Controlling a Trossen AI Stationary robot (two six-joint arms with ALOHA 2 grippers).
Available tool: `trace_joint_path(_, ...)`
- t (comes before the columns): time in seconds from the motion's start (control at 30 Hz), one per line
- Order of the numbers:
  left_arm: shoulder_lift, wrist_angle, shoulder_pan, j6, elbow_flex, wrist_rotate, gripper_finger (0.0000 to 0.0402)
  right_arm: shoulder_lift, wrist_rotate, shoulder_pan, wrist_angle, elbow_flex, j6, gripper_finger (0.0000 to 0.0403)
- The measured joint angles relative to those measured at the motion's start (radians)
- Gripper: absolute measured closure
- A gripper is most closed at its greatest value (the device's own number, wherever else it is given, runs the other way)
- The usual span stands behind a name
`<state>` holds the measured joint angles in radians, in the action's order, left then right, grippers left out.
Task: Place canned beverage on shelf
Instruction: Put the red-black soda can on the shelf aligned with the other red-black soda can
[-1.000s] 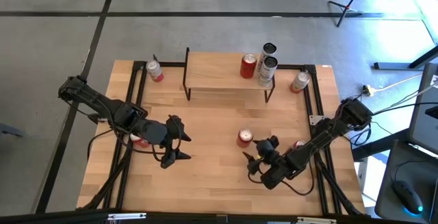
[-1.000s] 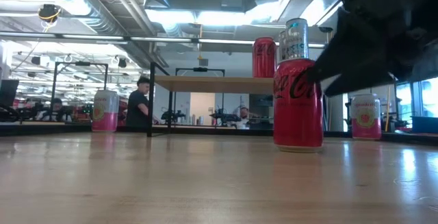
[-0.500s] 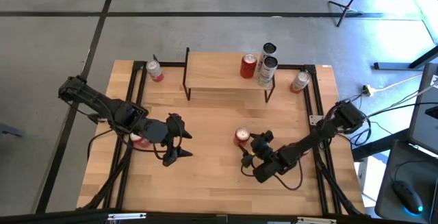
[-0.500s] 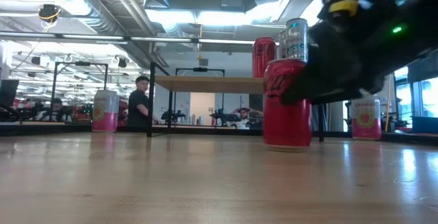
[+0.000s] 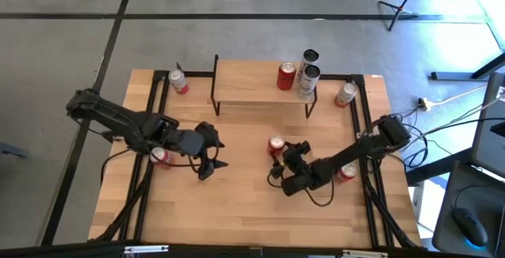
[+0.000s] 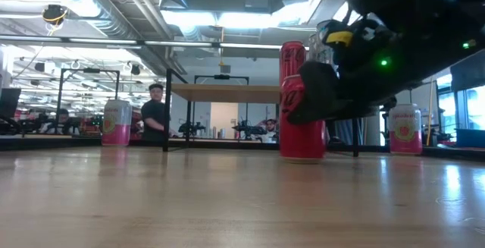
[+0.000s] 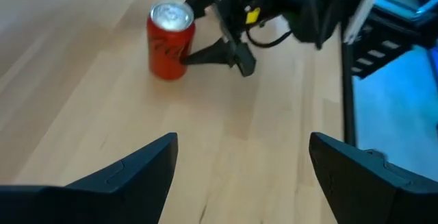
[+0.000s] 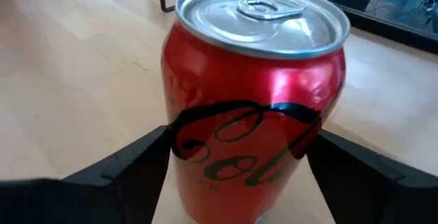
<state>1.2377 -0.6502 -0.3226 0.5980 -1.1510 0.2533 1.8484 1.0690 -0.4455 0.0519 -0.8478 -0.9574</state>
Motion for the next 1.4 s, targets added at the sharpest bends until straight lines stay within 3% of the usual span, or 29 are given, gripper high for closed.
trace_joint_path(0.17, 0.0, 0.043, 0.034, -0.008, 0.034, 0.028, 0.0084, 0.0, -0.04, 0.008, -0.001, 0.0, 0.022, 0.0082)
trace_joint_path(0.33, 0.042, 0.221, 0.114, -0.162, 0.152, 0.089, 0.0084, 0.0, -0.073, 0.007, -0.003, 0.0, 0.023, 0.0082)
trace_joint_path(0.57, 0.22, 0.523, 0.289, -0.166, 0.311, 0.128, 0.0084, 0.0, -0.097, 0.007, -0.003, 0.0, 0.023, 0.0082)
trace_joint_path(0.8, 0.45, 0.911, 0.351, -0.257, 0.316, 0.089, 0.0084, 0.0, -0.11, 0.007, -0.009, 0.0, 0.022, 0.0082)
trace_joint_path(0.97, 0.577, 1.101, 0.371, -0.266, 0.316, 0.085, 0.0084, 0.0, -0.11, 0.007, -0.008, 0.0, 0.022, 0.0082)
trace_joint_path(1.3, 0.683, 1.276, 0.377, -0.267, 0.316, -0.153, 0.0084, 0.0, -0.091, 0.005, -0.01, 0.001, 0.023, 0.0082)
trace_joint_path(1.4, 0.686, 1.276, 0.365, -0.267, 0.314, -0.17, 0.0084, 0.0, -0.091, 0.005, -0.03, 0.002, 0.025, 0.0082)
